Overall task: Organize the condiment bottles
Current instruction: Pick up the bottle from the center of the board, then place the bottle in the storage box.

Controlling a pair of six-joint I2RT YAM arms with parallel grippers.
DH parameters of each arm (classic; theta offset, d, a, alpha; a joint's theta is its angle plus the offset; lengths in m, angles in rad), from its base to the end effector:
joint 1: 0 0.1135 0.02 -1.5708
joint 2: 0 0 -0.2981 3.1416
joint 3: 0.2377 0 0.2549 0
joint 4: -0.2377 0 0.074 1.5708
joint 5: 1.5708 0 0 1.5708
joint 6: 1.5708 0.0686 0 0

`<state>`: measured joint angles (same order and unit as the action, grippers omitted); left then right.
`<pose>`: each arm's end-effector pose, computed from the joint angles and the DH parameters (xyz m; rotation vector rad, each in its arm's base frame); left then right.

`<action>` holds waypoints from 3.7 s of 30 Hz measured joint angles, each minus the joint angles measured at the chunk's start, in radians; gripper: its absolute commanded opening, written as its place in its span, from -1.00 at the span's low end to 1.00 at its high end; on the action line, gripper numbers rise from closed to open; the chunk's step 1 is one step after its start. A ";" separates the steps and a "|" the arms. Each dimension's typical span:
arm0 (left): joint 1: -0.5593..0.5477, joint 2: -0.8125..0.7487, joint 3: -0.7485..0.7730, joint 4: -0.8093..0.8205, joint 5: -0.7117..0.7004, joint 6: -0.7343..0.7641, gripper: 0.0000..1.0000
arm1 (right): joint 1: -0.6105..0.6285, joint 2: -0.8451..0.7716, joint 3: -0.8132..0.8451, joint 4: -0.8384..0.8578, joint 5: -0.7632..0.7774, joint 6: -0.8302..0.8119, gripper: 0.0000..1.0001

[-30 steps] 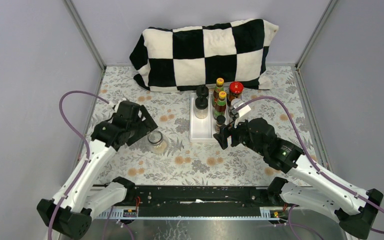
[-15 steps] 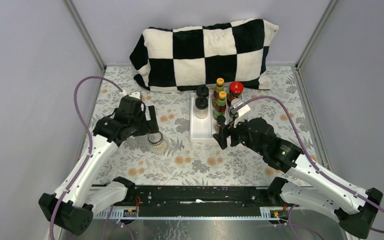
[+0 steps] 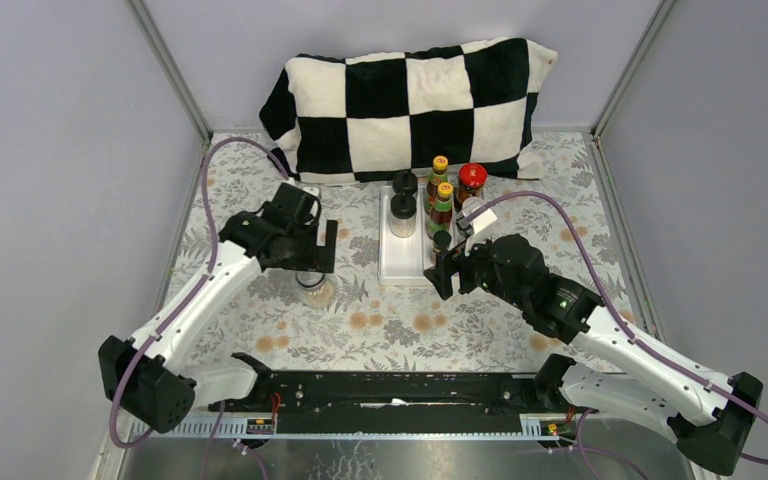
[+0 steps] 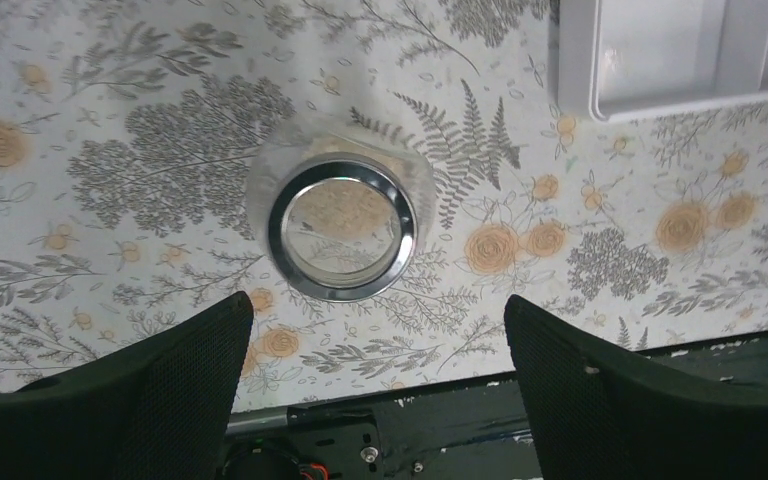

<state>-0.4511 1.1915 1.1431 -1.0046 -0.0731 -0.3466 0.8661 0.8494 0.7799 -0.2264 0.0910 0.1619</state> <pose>0.2096 -0.0960 0.3146 0.1120 2.6286 -0.1820 0.1412 0.1564 0.3385 -0.5988 1.8168 0.6203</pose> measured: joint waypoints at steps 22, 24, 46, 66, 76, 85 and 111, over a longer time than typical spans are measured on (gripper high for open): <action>-0.056 0.128 -0.076 0.056 -0.137 -0.085 0.97 | 0.000 -0.024 -0.041 0.015 -0.004 -0.001 0.66; -0.052 0.130 -0.080 0.060 -0.136 -0.085 0.97 | 0.000 -0.029 -0.043 0.015 -0.004 -0.001 0.66; 0.021 0.168 -0.080 0.076 -0.086 -0.019 0.88 | 0.000 -0.030 -0.052 0.018 -0.003 -0.001 0.66; 0.021 0.171 -0.080 0.079 -0.038 0.008 0.27 | 0.000 -0.024 -0.065 0.031 -0.002 -0.001 0.65; 0.021 0.165 -0.080 0.079 -0.001 0.005 0.23 | 0.000 -0.022 -0.065 0.031 -0.002 -0.001 0.65; 0.021 0.160 -0.080 0.092 0.048 -0.034 0.21 | 0.000 -0.017 -0.065 0.031 -0.002 -0.001 0.65; -0.111 0.351 0.255 0.027 -0.123 -0.241 -0.18 | 0.000 -0.030 -0.003 -0.043 0.044 -0.001 0.65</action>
<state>-0.5617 1.5421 1.3983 -0.9779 -0.1959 -0.5873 0.8665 0.8196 0.7773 -0.2695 0.1349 0.1612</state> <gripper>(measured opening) 0.720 0.825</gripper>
